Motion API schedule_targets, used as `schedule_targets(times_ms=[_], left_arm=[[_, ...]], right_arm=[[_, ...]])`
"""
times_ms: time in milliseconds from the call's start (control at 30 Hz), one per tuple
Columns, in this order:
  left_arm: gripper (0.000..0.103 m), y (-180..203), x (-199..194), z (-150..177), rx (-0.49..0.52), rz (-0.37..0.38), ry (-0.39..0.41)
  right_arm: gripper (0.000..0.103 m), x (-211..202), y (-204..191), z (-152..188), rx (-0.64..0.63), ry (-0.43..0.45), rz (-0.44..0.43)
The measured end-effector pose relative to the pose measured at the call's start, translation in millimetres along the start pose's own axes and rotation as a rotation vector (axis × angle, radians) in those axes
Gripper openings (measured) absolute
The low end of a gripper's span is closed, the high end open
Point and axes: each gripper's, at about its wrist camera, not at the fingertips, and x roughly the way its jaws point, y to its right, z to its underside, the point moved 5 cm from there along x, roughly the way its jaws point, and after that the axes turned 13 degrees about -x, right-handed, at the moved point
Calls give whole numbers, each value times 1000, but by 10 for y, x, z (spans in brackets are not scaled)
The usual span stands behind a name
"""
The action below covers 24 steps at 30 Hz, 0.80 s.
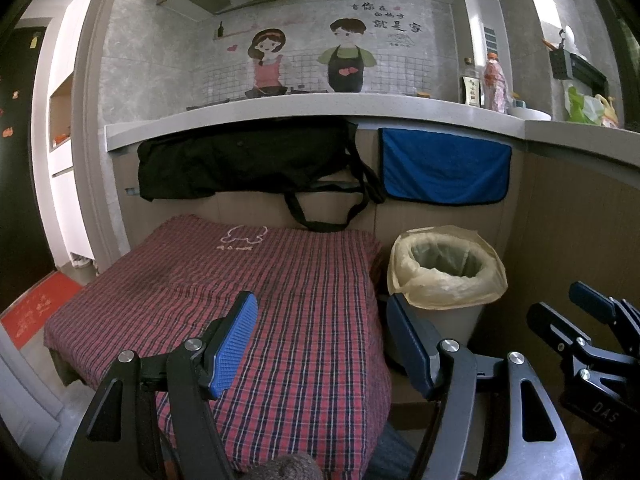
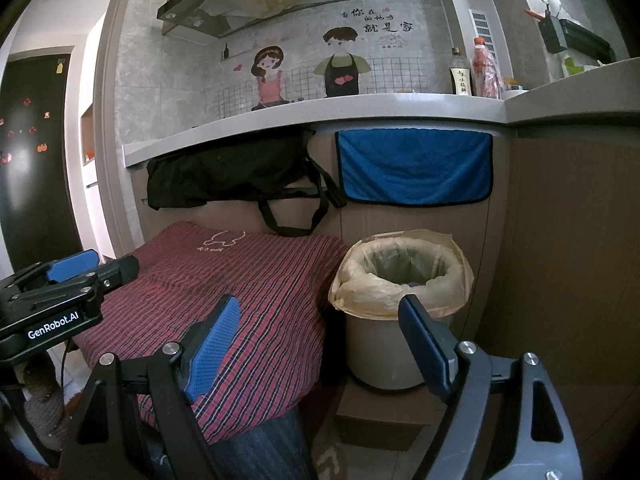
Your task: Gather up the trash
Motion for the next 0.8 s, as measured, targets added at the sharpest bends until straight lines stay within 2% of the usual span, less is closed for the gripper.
schedule_targets(times_ms=[800], left_arm=[[68, -82, 76, 15, -16, 20, -22]], right_arm=[[79, -66, -54, 11, 12, -3, 14]])
